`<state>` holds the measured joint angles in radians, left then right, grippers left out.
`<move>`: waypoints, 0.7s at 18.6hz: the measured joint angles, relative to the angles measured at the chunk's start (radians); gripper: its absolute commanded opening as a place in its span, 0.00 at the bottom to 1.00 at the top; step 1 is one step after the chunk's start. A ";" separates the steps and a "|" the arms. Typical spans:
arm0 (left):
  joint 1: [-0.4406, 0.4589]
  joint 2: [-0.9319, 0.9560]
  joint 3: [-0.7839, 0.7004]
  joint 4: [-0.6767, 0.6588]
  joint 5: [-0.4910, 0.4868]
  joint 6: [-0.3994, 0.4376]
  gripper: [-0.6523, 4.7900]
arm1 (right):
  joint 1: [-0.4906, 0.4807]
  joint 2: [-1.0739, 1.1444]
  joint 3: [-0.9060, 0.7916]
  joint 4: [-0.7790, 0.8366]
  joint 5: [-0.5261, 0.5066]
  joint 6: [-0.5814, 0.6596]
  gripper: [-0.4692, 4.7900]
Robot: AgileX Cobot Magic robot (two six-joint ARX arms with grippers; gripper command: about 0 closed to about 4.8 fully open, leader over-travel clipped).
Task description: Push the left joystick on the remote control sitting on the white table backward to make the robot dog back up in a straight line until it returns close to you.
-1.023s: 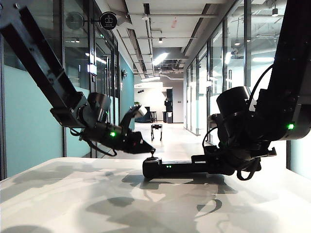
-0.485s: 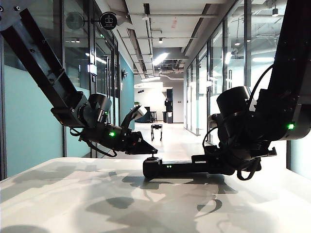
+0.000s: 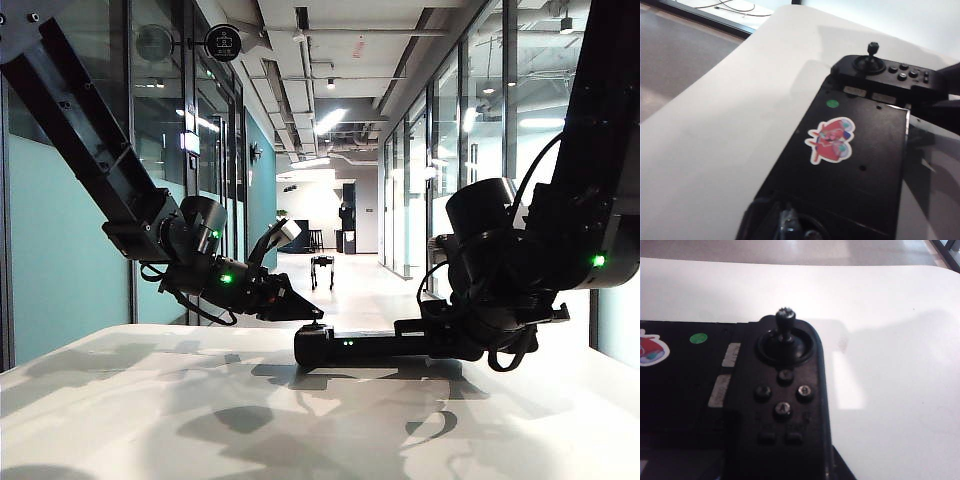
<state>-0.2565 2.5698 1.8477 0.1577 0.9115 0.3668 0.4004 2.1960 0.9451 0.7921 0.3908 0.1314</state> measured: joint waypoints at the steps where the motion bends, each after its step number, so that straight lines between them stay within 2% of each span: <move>1: 0.002 0.000 0.000 -0.006 0.017 0.000 0.11 | 0.000 0.000 0.000 0.000 0.000 0.000 0.47; 13: 0.013 0.000 0.000 -0.021 0.043 0.000 0.11 | 0.000 0.000 0.000 0.000 0.000 0.000 0.47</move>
<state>-0.2436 2.5698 1.8473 0.1371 0.9550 0.3668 0.4004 2.1960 0.9451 0.7921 0.3904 0.1314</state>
